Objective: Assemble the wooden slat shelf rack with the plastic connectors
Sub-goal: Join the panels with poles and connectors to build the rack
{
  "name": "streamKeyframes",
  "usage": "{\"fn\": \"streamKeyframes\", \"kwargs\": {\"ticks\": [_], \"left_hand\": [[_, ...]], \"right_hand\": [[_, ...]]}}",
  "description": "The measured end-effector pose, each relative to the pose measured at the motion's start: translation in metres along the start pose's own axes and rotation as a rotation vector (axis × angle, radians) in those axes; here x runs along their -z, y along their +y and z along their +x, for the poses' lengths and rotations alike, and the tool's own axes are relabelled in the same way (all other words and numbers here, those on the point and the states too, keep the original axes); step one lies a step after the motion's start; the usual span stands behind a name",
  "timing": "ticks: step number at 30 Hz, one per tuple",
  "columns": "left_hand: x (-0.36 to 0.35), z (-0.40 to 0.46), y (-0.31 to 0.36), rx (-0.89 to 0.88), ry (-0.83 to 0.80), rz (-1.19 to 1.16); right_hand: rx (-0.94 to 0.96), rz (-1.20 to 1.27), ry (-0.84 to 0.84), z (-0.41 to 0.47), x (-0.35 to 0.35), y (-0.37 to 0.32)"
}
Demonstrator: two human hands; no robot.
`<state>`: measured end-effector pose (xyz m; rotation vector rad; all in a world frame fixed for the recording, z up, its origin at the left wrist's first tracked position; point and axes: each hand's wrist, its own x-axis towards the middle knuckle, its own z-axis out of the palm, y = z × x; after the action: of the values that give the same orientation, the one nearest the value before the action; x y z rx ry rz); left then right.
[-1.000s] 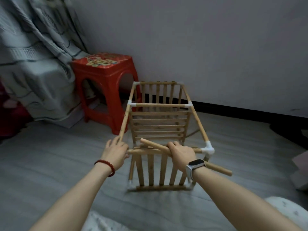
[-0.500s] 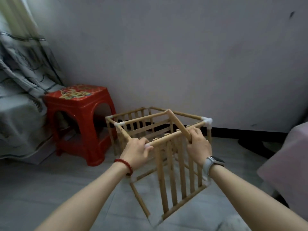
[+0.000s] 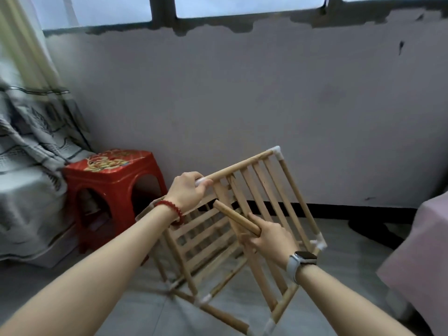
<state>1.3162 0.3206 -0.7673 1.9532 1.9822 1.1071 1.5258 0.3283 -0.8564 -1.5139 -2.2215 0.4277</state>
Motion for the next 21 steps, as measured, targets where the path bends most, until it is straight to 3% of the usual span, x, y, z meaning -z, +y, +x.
{"fn": "streamKeyframes", "kwargs": {"ticks": [7,14,18,21], "left_hand": [[0.020,0.026,0.015,0.123,0.051,-0.219],[0.038,0.029,0.004,0.167,0.100,-0.498],[0.051,0.021,-0.012,0.251,0.139,-0.629],[0.071,0.007,-0.046,0.309,0.244,-0.628]], "right_hand": [[0.041,-0.190,0.091,0.037,0.026,-0.026],[0.138,-0.252,0.064,0.072,0.061,-0.050],[0.190,-0.271,0.104,0.087,0.054,-0.068],[0.337,-0.315,0.130,0.095,0.028,-0.091]]}}
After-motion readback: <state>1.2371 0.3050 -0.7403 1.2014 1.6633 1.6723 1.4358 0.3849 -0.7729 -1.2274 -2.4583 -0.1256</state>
